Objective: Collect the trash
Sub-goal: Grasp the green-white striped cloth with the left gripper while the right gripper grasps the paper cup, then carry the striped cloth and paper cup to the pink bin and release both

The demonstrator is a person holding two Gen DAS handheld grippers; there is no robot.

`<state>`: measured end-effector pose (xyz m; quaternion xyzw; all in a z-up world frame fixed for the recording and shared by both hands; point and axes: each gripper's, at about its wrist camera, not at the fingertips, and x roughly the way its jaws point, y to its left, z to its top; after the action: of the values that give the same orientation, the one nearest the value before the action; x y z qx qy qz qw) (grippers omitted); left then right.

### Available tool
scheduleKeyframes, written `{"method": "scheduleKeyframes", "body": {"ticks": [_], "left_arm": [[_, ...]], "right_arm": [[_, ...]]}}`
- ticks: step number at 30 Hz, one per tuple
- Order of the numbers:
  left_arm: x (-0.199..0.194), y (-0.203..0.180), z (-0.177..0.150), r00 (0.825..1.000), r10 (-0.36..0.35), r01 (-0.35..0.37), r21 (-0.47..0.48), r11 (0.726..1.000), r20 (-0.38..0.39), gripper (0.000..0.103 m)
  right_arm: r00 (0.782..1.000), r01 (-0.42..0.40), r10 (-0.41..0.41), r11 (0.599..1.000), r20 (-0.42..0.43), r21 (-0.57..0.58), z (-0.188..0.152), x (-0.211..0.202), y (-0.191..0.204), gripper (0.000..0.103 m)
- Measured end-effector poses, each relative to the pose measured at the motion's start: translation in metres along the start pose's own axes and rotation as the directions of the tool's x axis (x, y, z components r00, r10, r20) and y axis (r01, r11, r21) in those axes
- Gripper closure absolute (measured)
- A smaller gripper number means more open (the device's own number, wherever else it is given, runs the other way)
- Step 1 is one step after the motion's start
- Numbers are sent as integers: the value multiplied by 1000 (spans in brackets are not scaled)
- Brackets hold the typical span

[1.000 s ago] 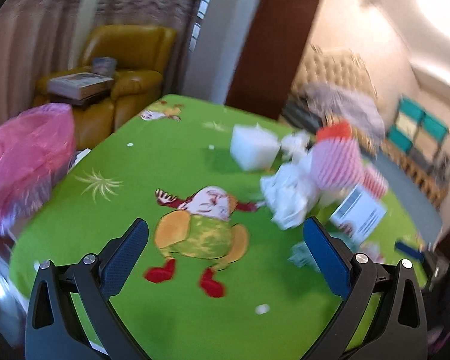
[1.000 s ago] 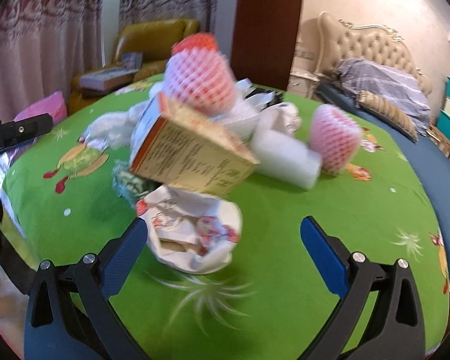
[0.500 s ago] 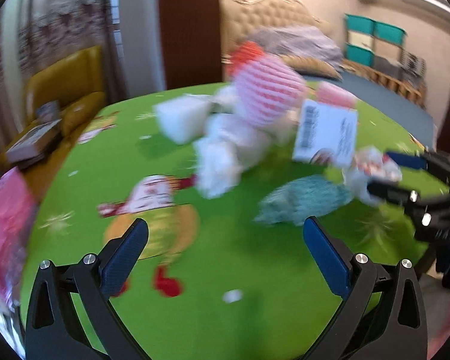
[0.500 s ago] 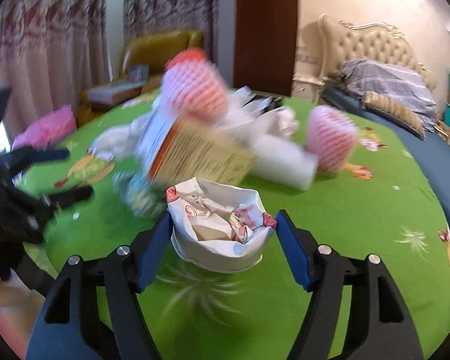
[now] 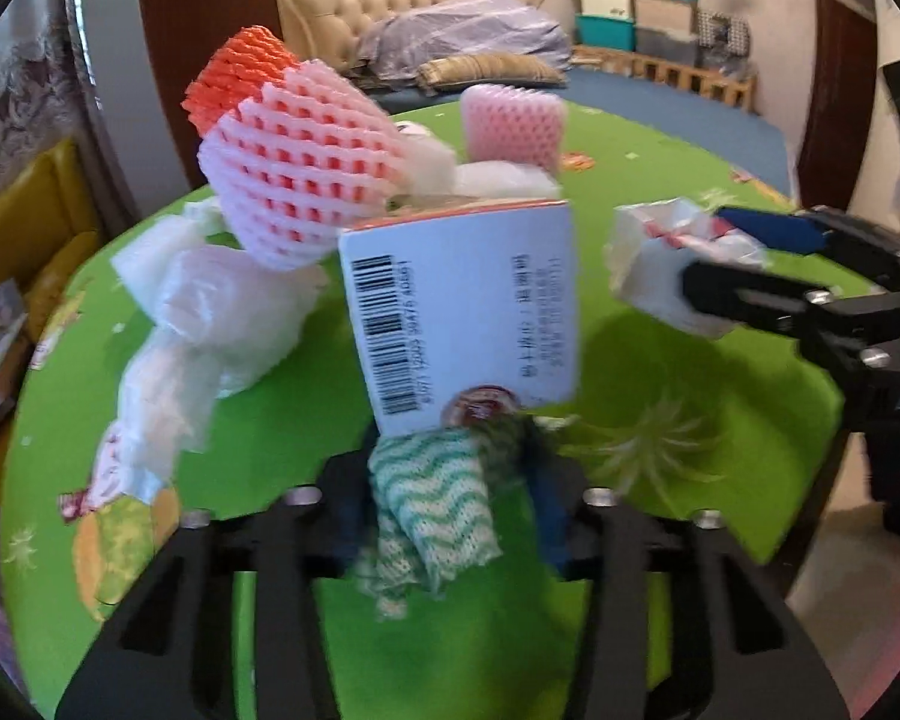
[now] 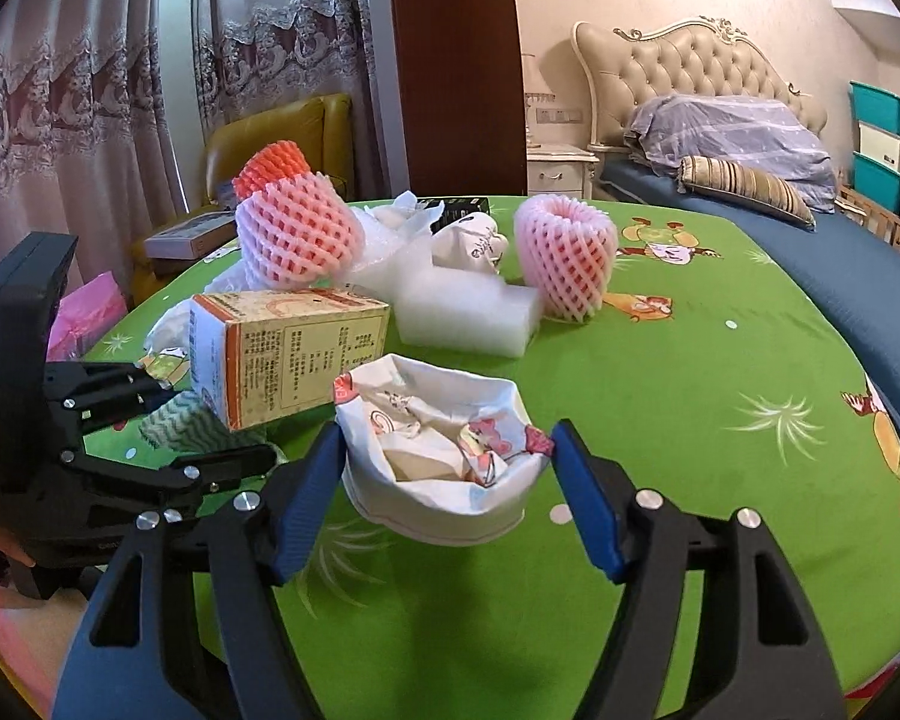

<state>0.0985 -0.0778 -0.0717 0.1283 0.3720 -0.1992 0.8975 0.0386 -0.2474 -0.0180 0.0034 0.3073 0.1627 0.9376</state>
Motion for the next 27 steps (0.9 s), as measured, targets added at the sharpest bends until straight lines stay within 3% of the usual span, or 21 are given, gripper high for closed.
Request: {"method": "scheduleKeyframes", "body": {"ticks": [4, 11, 15, 19, 27], "left_arm": [[-19, 8, -14, 997, 63, -63, -9, 998, 38, 66], [-66, 47, -48, 987, 128, -115, -131, 985, 94, 66], [-90, 51, -63, 968, 188, -163, -157, 974, 163, 66], [-109, 54, -69, 954, 203, -160, -197, 967, 221, 66], [-140, 68, -73, 911, 273, -185, -286, 940, 308, 65]], "right_arm": [[1000, -18, 19, 999, 17, -39, 1, -6, 10, 35], [994, -96, 102, 988, 47, -122, 4, -15, 38, 35], [987, -110, 125, 983, 96, -150, 10, -27, 50, 35], [982, -107, 135, 974, 134, -200, 17, -37, 66, 35], [974, -123, 175, 940, 142, -317, 29, -35, 106, 35]]}}
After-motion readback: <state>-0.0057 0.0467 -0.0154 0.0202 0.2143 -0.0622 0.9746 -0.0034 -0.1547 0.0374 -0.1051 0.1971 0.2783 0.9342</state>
